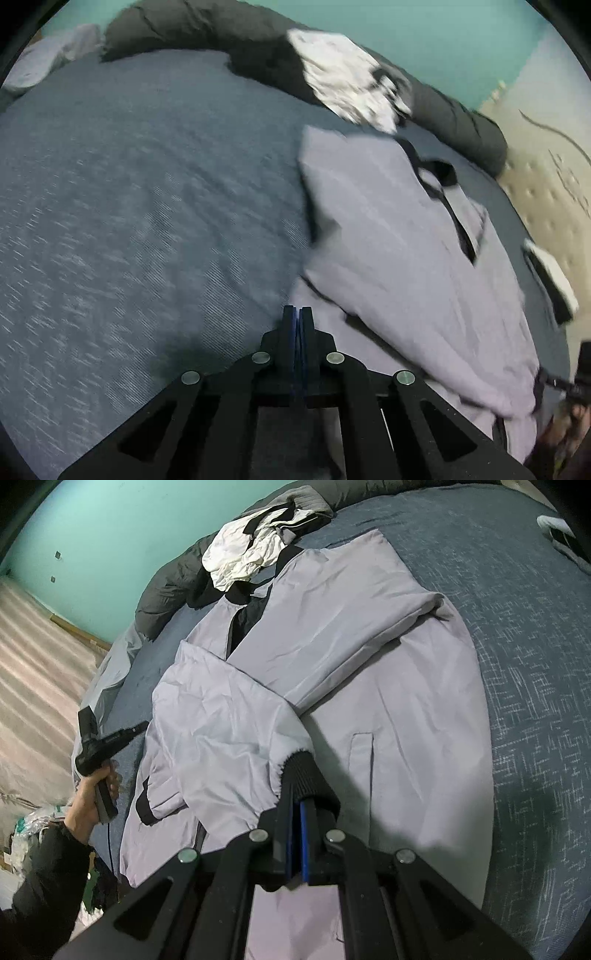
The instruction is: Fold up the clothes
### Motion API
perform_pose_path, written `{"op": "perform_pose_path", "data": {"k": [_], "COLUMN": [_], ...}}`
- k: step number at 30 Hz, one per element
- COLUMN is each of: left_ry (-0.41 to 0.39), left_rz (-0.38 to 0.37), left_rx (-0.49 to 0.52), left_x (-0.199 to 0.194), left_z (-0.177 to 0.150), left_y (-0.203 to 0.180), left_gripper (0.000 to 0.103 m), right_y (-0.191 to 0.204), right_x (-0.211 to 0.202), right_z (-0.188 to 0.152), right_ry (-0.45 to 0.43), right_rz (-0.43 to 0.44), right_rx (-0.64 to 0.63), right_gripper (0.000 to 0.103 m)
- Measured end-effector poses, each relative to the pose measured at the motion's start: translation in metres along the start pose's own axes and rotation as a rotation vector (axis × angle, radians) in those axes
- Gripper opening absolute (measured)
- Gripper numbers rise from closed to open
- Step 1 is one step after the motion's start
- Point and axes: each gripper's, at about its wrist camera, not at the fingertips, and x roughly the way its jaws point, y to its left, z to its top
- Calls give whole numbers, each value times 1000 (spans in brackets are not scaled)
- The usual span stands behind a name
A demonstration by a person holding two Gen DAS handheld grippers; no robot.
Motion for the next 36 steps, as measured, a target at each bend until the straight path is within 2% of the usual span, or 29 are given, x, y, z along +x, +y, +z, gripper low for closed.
{"op": "perform_pose_path", "data": {"k": [1, 2, 4, 9, 11, 18, 19, 21, 22, 29, 31, 36], "left_ry": [11, 22, 29, -10, -30, -9, 11, 11, 9, -3, -20, -16], "left_rz": [-8, -16, -69, -116, -132, -168, -159, -134, -121, -29, -41, -23], "left_rx": [-9, -20, -84, -177, -199, -138, -121, -134, -142, -200, -222, -190], "left_x": [3, 6, 8, -6, -13, -5, 0, 1, 2, 4, -1, -3], "left_z": [-1, -1, -5, -17, -18, -21, -21, -21, -21, -18, -16, -10], "left_y": [-1, -2, 3, 18, 22, 4, 2, 3, 4, 10, 8, 1], "left_gripper": [18, 32, 40, 40, 45, 46, 46, 14, 3, 3, 3, 4], "right_y": [1, 1, 2, 4, 4, 5, 5, 6, 6, 6, 4, 3], "right_x": [0, 0, -1, -3, -3, -1, -1, -2, -2, -4, -6, -8], "right_z": [0, 0, -1, 0, 0, 0, 0, 0, 0, 0, 1, 0], "right_ry": [0, 1, 2, -1, -2, 0, 1, 0, 0, 1, -1, -5], "right_rz": [0, 1, 2, 6, 6, 5, 5, 4, 4, 13, 15, 15], "right_rx": [0, -1, -1, -2, -3, 0, 0, 2, 1, -5, -4, 0], "right_gripper": [3, 3, 3, 3, 3, 3, 3, 3, 3, 3, 3, 3]}}
